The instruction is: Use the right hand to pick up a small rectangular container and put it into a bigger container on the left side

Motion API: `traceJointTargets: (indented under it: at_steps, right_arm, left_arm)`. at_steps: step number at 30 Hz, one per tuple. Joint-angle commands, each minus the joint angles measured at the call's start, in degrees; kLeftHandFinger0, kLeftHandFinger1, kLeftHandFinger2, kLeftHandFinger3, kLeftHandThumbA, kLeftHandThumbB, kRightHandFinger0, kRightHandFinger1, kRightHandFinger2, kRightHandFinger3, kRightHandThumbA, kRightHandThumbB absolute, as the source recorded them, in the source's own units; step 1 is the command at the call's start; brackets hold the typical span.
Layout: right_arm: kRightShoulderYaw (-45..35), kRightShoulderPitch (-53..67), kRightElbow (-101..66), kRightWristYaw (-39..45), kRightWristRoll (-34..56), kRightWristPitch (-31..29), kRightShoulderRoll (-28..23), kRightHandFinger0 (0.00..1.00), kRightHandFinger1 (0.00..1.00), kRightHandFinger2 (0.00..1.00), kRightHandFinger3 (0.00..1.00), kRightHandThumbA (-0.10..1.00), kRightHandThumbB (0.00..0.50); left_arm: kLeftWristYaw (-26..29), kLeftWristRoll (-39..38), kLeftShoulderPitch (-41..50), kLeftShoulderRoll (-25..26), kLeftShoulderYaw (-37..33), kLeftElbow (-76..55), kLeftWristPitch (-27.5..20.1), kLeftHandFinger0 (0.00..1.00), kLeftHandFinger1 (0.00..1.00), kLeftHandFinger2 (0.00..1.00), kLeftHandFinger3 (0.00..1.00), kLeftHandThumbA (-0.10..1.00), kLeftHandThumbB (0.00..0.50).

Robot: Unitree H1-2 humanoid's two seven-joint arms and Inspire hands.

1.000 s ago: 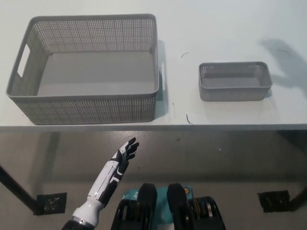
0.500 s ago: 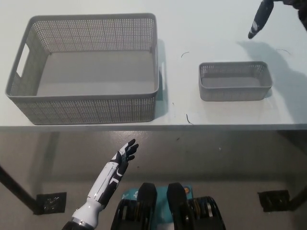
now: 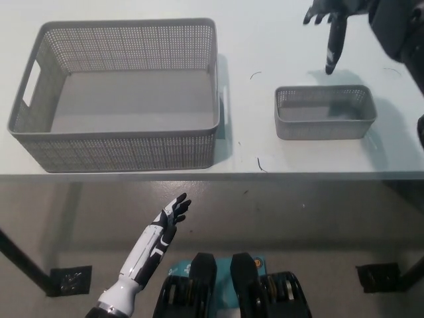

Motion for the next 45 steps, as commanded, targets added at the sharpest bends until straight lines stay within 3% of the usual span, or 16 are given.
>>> traceJointTargets:
  at_steps: [1,3,5,11,13,18,20,23,25,27,29,31,37,40,45]
  right_arm:
    - [-0.4,-1.4,0.5,0.3,-1.8,-1.4,0.1,1.00,1.00,1.00,1.00,1.00,0.386]
    - [-0.5,-1.1,0.8,0.6,-1.9,-1.3,0.5,1.00,1.00,1.00,1.00,1.00,0.397]
    - [-0.2,-0.8,0.9,0.1,-2.4,-0.3,1.0,1.00,1.00,1.00,1.00,1.00,0.457]
    - [-1.0,0.8,0.9,-2.2,-3.0,2.0,1.2,1.00,1.00,1.00,1.00,1.00,0.489]
    - [-0.9,1.9,0.7,-5.1,-3.6,1.2,1.2,1.00,1.00,1.00,1.00,1.00,0.444]
    - [-0.1,3.4,0.8,-7.2,-5.1,0.0,0.9,1.00,1.00,1.00,1.00,1.00,0.453]
    - [-1.3,4.2,1.0,-7.0,-4.0,-0.2,0.8,1.00,1.00,1.00,1.00,1.00,0.429]
    - [-1.9,4.9,1.0,-8.3,-4.0,-0.2,0.6,1.00,1.00,1.00,1.00,1.00,0.480]
    - [-1.5,5.0,1.3,-8.4,-4.6,0.0,0.5,1.00,1.00,1.00,1.00,1.00,0.484]
    - [-2.0,5.1,1.6,-7.7,-4.3,0.8,0.5,1.00,1.00,1.00,1.00,1.00,0.451]
    - [-1.4,5.7,1.7,-8.7,-5.2,0.9,0.4,1.00,1.00,1.00,1.00,1.00,0.459]
    - [-2.4,6.0,1.9,-6.3,-4.1,-0.5,0.0,1.00,1.00,1.00,1.00,1.00,0.413]
    - [-4.2,7.2,2.1,-6.6,-3.1,-0.3,0.0,1.00,1.00,1.00,1.00,1.00,0.406]
    - [-5.1,8.5,2.4,-6.6,-2.9,-0.6,0.3,1.00,1.00,1.00,1.00,1.00,0.366]
    - [-6.1,9.3,2.7,-6.8,-2.9,-0.1,0.6,1.00,1.00,1.00,1.00,1.00,0.375]
  left_arm:
    - [0.5,1.2,0.6,0.2,0.2,-2.4,-3.3,1.00,1.00,1.00,1.00,1.00,0.361]
    - [0.2,0.5,0.6,0.3,0.4,-2.3,-3.4,1.00,1.00,1.00,1.00,1.00,0.359]
    - [0.2,0.8,0.8,0.5,0.5,-2.6,-3.1,1.00,1.00,1.00,1.00,1.00,0.358]
    - [0.2,1.2,0.6,0.7,0.5,-2.2,-3.9,1.00,1.00,1.00,1.00,1.00,0.341]
    - [0.0,1.0,0.6,0.7,0.5,-2.3,-3.9,1.00,1.00,1.00,1.00,1.00,0.332]
    - [-0.1,0.9,0.3,1.0,0.6,-2.2,-4.2,1.00,1.00,1.00,1.00,1.00,0.322]
    - [-0.1,1.2,0.3,1.1,0.6,-2.4,-3.7,1.00,1.00,1.00,1.00,1.00,0.326]
    - [0.0,1.0,0.2,1.0,0.6,-2.3,-3.9,1.00,1.00,1.00,1.00,1.00,0.323]
    - [0.2,1.3,0.0,1.1,0.7,-2.2,-4.0,1.00,1.00,1.00,1.00,1.00,0.325]
    - [0.4,1.7,-0.1,1.1,0.7,-2.3,-3.9,1.00,1.00,1.00,1.00,1.00,0.328]
    - [0.3,1.7,-0.3,1.2,0.8,-2.3,-3.7,1.00,1.00,1.00,1.00,1.00,0.323]
    - [0.3,2.2,-0.5,1.4,0.8,-2.3,-4.0,1.00,1.00,1.00,1.00,1.00,0.310]
    - [0.3,2.6,-0.7,1.7,0.7,-2.1,-4.0,1.00,1.00,1.00,1.00,1.00,0.312]
    - [0.4,3.0,-0.8,1.8,0.6,-1.9,-4.6,1.00,1.00,1.00,1.00,1.00,0.313]
    - [0.3,2.8,-1.0,1.8,0.8,-1.9,-4.3,1.00,1.00,1.00,1.00,1.00,0.300]
